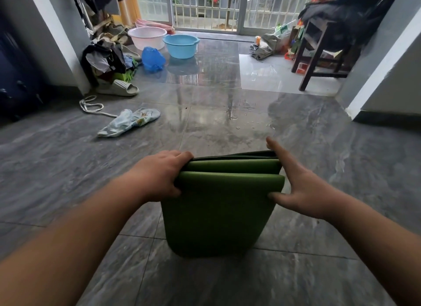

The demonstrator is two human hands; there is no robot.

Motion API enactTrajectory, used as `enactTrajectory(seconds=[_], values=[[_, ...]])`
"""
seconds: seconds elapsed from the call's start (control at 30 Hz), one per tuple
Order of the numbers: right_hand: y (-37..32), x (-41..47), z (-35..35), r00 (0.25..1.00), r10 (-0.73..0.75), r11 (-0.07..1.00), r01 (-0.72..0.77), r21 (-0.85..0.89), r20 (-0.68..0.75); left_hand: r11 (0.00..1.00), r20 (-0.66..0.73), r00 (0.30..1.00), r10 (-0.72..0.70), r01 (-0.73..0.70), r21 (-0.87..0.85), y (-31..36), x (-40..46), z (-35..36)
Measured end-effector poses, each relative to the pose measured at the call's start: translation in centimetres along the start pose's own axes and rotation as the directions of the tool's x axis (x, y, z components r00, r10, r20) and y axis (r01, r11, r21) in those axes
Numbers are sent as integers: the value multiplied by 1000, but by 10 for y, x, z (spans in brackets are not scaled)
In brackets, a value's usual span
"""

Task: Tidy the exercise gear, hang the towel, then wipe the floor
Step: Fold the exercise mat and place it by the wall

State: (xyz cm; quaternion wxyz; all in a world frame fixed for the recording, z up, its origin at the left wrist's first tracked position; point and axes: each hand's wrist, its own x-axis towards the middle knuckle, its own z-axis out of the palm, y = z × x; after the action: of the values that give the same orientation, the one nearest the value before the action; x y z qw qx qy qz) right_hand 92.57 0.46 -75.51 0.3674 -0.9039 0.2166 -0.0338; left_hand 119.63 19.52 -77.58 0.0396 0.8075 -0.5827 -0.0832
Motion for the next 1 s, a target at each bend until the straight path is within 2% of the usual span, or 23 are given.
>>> enactTrajectory(seconds=[0.03, 0.1, 0.13, 0.17, 0.33, 0.47, 0.57, 0.63, 0.73, 0.8, 0.9, 1.0], values=[[-8, 2, -4, 1000, 12, 979, -13, -202, -7, 1000, -6, 1000, 0, 0, 10, 3, 0, 0], [-22, 7, -8, 998, 57, 784, -68, -617, -36, 999, -19, 1000, 12, -11, 31, 11, 0, 0], [-28, 11, -7, 995, 85, 695, -91, -713, -45, 999, -24, 999, 21, -20, 41, 15, 0, -1], [-34, 14, -4, 994, 104, 658, -102, -746, -44, 998, -29, 999, 31, -30, 50, 18, 1, -2], [-50, 25, 29, 997, 64, 655, -7, -755, 46, 996, 26, 998, 55, -57, 67, 29, -1, -11], [-48, 31, 35, 1000, -9, 662, 3, -750, -4, 999, 9, 1000, -2, 1, 53, 30, -7, -10], [-42, 28, 35, 967, -170, 633, -39, -773, -188, 988, -166, 986, 24, 1, 152, 37, -9, -12], [-34, 23, 35, 918, -264, 631, -67, -773, -295, 976, -333, 939, 87, -13, 218, 41, -11, -12], [-19, 15, 40, 857, -360, 609, -82, -789, -368, 961, -515, 839, 174, -30, 276, 45, -13, 8], [-6, 4, 58, 852, -369, 579, -100, -809, -370, 961, -571, 801, 179, -17, 277, 49, -21, 39], [23, -22, 112, 906, -346, 541, -20, -841, -244, 953, -522, 830, 196, -37, 301, 45, -45, 109], [59, -50, 176, 971, -236, 541, 107, -834, -28, 926, -266, 928, 260, -162, 341, 42, -80, 188]])
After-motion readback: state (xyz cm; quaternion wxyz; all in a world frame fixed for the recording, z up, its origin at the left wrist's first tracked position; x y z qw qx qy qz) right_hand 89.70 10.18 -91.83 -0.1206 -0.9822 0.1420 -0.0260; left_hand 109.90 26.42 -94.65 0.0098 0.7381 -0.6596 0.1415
